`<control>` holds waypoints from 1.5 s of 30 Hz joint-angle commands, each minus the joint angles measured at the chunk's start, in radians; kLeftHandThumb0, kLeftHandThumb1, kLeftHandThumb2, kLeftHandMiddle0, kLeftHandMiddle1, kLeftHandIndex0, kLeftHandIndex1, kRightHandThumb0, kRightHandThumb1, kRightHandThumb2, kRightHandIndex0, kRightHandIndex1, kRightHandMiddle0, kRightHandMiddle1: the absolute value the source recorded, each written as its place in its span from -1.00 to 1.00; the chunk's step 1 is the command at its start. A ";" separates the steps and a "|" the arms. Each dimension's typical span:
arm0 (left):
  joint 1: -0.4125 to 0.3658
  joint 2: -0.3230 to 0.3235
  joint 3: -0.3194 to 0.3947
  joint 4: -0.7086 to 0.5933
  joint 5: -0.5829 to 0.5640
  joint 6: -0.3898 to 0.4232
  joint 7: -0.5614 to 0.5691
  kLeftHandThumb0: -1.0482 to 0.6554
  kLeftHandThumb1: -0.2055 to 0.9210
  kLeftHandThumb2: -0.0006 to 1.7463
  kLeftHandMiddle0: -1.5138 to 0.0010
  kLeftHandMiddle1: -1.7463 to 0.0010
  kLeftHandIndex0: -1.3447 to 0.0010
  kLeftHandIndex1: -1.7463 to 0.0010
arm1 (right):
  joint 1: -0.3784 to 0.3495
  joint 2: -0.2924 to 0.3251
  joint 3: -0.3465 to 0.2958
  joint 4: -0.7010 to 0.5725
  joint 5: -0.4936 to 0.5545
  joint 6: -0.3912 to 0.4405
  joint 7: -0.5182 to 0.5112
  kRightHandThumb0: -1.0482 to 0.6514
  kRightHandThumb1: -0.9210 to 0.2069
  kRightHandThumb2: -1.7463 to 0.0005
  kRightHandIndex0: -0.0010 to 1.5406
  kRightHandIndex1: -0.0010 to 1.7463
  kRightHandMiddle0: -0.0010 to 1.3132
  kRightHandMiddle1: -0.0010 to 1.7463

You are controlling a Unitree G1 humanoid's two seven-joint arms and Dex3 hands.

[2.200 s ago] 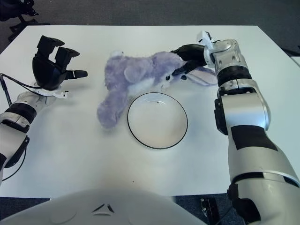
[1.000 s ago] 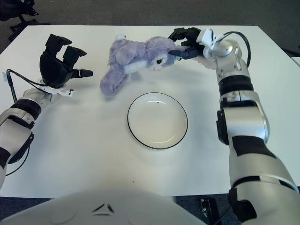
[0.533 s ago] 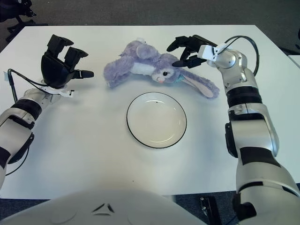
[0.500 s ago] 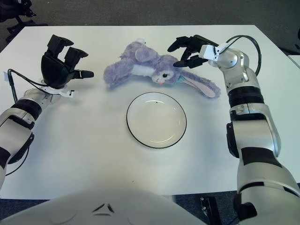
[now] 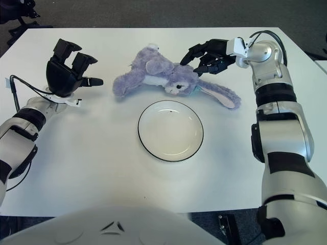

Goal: Put the doll into the plate.

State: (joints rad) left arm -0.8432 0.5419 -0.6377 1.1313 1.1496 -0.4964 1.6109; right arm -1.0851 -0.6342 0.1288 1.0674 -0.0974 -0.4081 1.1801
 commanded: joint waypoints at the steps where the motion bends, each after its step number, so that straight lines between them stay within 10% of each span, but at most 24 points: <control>1: -0.006 -0.003 -0.011 -0.001 -0.006 0.001 0.004 0.23 1.00 -0.52 0.65 -0.75 0.60 -0.86 | -0.018 -0.002 -0.004 0.006 -0.002 -0.021 -0.009 -0.52 -1.00 -0.09 0.26 -0.73 -0.32 -0.89; 9: -0.006 -0.004 -0.020 0.002 -0.007 0.003 0.004 0.23 1.00 -0.52 0.66 -0.76 0.60 -0.84 | 0.028 -0.013 -0.014 -0.055 -0.029 -0.095 -0.159 -0.46 -1.00 -0.02 0.39 -0.70 -0.29 -0.90; 16: -0.006 -0.008 -0.027 0.006 -0.008 0.004 0.004 0.23 1.00 -0.52 0.66 -0.77 0.60 -0.83 | 0.237 -0.016 -0.046 -0.273 -0.235 -0.246 -0.737 -0.32 -1.00 0.30 0.18 -0.15 -0.17 -0.91; 22: -0.007 -0.011 -0.033 0.015 -0.008 0.006 0.003 0.23 1.00 -0.52 0.66 -0.78 0.59 -0.82 | 0.296 -0.038 -0.027 -0.309 -0.344 -0.333 -0.930 -0.29 -1.00 0.55 -0.06 -0.21 -0.13 -0.91; 45: -0.009 -0.021 -0.049 0.022 -0.018 0.019 0.000 0.23 1.00 -0.52 0.65 -0.79 0.61 -0.82 | 0.294 -0.102 0.057 -0.305 -0.431 -0.361 -0.992 -0.46 -1.00 0.52 -0.01 -0.49 -0.06 -0.91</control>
State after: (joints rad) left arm -0.8432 0.5197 -0.6802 1.1470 1.1462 -0.4852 1.6109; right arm -0.7844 -0.7180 0.1737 0.7781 -0.5179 -0.7672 0.1804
